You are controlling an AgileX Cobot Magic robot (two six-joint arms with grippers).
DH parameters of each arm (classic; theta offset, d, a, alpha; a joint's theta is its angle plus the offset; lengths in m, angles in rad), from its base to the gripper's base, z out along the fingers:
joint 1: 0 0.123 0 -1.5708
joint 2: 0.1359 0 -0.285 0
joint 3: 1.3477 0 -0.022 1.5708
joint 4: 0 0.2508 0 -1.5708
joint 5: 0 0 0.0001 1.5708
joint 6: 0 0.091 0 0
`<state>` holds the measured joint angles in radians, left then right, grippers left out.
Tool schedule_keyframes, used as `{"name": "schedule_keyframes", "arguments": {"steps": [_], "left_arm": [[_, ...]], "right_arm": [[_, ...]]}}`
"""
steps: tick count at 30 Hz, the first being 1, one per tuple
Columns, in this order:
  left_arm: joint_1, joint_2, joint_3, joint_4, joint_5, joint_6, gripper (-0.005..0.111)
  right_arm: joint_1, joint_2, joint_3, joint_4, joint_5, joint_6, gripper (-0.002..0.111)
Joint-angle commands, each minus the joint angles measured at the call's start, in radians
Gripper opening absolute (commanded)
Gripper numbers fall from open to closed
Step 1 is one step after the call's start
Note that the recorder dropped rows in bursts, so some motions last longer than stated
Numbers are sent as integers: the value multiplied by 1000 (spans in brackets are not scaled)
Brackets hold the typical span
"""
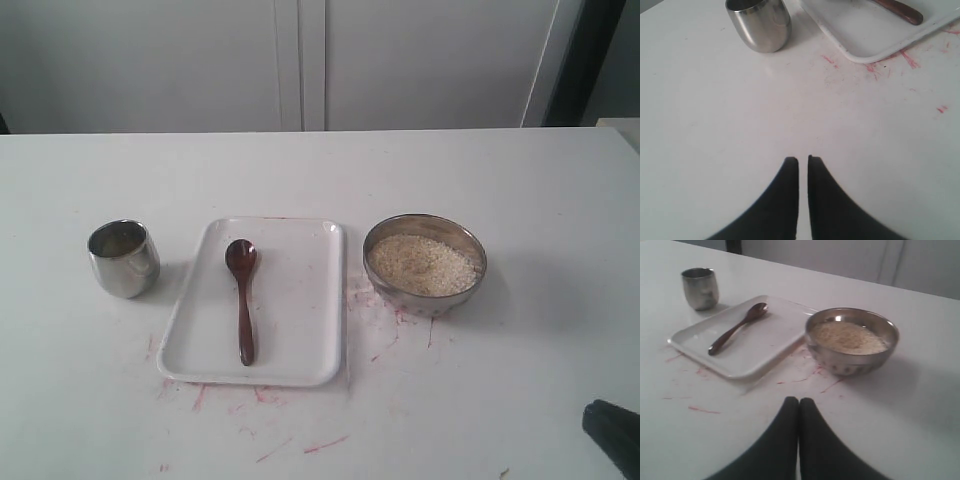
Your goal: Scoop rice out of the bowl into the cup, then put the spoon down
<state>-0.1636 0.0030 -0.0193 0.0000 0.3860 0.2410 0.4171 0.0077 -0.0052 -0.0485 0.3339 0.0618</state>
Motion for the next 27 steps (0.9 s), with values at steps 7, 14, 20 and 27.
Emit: {"name": "schedule_keyframes", "arguments": {"steps": [7, 14, 20, 27], "left_arm": [[-2, -3, 9, 0, 33, -6, 14], [-2, -3, 9, 0, 33, -6, 14], [-2, -3, 9, 0, 33, -6, 14], [-2, -3, 9, 0, 33, -6, 14]], "right_arm": [[-310, -5, 5, -8, -4, -16, 0], [-446, -5, 5, -8, -4, -14, 0], [-516, -5, 5, -8, -4, -14, 0], [-547, -5, 5, -40, -6, -12, 0]]}}
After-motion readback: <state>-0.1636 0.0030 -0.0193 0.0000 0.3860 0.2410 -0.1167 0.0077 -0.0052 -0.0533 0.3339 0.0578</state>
